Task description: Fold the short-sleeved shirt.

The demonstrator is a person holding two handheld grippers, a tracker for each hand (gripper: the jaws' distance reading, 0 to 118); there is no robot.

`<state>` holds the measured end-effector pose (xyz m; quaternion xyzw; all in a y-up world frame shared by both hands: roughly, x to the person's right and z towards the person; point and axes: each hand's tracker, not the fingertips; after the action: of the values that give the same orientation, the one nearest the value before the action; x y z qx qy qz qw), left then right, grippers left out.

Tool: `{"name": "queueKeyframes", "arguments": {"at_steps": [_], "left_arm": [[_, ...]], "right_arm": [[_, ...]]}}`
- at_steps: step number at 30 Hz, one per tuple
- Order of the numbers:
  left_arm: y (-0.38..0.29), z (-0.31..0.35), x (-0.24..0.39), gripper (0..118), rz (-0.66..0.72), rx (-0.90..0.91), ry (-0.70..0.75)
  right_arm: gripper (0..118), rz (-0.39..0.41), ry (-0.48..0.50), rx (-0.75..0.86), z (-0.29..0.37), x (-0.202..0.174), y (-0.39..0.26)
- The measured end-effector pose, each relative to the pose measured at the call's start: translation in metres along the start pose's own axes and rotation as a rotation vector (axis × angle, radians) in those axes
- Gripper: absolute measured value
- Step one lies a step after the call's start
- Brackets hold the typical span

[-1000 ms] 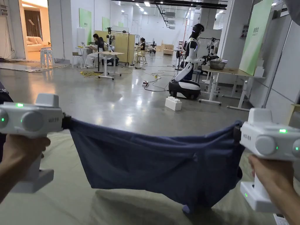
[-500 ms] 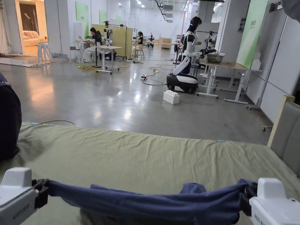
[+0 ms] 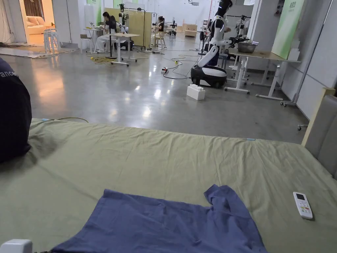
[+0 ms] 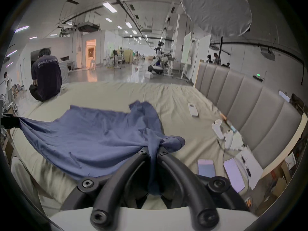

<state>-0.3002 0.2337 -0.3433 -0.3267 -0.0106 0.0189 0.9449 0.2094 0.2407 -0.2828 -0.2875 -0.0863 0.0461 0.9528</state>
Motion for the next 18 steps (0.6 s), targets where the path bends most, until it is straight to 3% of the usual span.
{"name": "queueKeyframes", "arguments": {"at_steps": [3,11,15,16,18], "left_arm": [[-0.018,-0.028,0.003,5,0.006,-0.091,0.002],[-0.051,-0.09,0.014,5,-0.002,-0.309,0.02],[-0.063,-0.102,0.016,5,-0.004,-0.363,0.038],[-0.065,-0.103,0.015,5,0.003,-0.373,0.037],[-0.063,-0.099,0.015,6,0.017,-0.346,0.033]], "right_arm": [[6,0.041,-0.006,-0.097,-0.019,-0.001,-0.022],[6,0.039,-0.003,-0.311,-0.066,0.003,-0.065],[7,0.022,-0.001,-0.332,-0.074,0.001,-0.073],[9,0.018,-0.003,-0.331,-0.073,0.0,-0.072],[26,0.016,-0.013,-0.312,-0.069,-0.003,-0.064]]}}
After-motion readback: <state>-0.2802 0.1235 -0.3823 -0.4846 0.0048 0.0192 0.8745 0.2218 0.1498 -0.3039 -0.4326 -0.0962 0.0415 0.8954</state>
